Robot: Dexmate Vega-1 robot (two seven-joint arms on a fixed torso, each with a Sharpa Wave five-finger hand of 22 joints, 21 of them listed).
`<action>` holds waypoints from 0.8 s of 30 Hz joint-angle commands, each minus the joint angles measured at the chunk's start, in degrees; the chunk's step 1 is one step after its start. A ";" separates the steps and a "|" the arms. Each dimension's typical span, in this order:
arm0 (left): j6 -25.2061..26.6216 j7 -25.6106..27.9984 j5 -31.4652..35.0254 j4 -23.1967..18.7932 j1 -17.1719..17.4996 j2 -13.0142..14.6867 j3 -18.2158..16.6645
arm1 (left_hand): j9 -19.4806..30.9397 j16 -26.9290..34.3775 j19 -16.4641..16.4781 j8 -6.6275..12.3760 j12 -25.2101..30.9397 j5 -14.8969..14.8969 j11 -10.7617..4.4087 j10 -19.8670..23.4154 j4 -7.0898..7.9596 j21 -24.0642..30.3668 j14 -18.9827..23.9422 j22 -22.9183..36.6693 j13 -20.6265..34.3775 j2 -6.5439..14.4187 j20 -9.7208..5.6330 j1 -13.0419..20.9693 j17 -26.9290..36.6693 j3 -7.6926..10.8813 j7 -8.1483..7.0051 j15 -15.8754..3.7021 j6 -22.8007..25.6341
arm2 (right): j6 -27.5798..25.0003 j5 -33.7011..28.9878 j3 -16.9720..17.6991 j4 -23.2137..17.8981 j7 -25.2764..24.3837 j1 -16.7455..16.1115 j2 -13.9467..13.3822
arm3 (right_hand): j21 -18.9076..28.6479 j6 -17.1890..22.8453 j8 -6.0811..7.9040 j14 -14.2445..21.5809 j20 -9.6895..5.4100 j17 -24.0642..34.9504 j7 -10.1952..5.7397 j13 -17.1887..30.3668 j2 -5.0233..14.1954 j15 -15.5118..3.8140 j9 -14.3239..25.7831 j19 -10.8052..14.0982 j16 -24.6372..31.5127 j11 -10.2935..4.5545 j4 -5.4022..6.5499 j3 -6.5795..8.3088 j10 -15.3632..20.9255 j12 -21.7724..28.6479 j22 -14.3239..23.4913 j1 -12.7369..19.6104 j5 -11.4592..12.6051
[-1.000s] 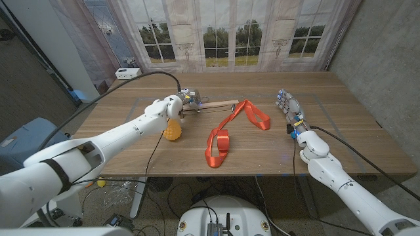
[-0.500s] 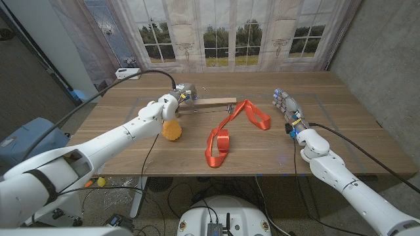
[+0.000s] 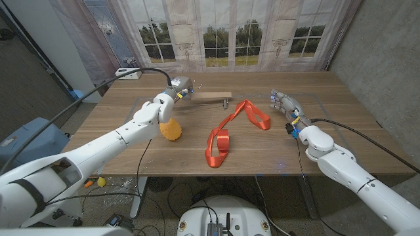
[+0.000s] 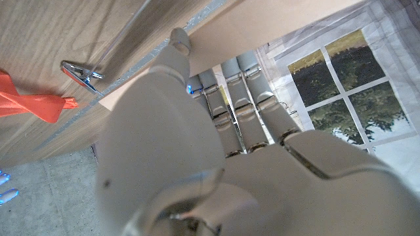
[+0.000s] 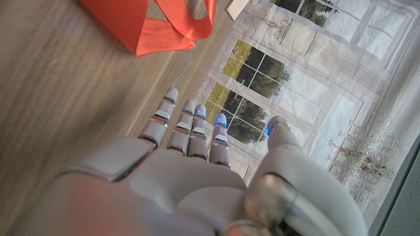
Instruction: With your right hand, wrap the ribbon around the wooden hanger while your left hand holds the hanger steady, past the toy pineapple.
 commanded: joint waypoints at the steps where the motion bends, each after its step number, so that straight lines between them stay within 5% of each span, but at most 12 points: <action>1: 0.57 2.47 4.40 -4.13 3.16 2.03 -2.00 | 3.41 0.03 -0.12 -0.01 0.36 0.30 -0.47 -0.02 0.44 0.66 7.42 0.26 0.48 7.50 -0.11 7.07 0.17 0.28 1.68 -12.70 2.55 | -11.51 -1.52 1.01 -11.06 -3.06 -2.97 -6.62 | 0.66 1.46 0.75 1.99 0.06 0.63 0.38 0.32 -0.46 -0.52 0.25 1.53 1.20 -0.23 -0.24 -0.10 1.28 0.43 0.36 0.41 0.18; 10: -1.25 7.62 7.71 -4.77 5.34 3.06 -3.45 | 3.40 -0.19 -0.56 -0.12 0.46 0.30 -0.53 0.12 0.51 1.60 7.31 0.44 1.17 7.42 -0.16 7.06 0.54 0.19 1.55 -12.79 2.73 | -22.25 -2.16 1.14 -20.01 -4.29 -3.81 -11.67 | 1.40 3.86 1.40 5.12 0.36 1.65 0.98 0.65 -0.77 -1.65 0.33 3.02 2.99 0.12 -0.43 -0.31 3.26 1.01 0.67 0.81 0.11; 24: -5.91 16.06 7.93 -5.70 9.10 4.39 -7.06 | 3.50 -0.46 -1.25 -0.30 0.50 0.31 -0.67 0.24 0.62 2.99 7.59 0.60 2.17 7.32 -0.39 6.94 1.01 0.09 1.45 -12.93 2.76 | -34.06 -3.31 0.36 -30.46 -5.74 -4.12 -16.94 | 1.13 4.34 1.37 4.17 0.89 2.30 1.00 0.92 -2.10 -1.89 0.39 2.01 2.96 -0.31 -1.01 -0.77 3.47 0.92 0.83 1.46 -0.24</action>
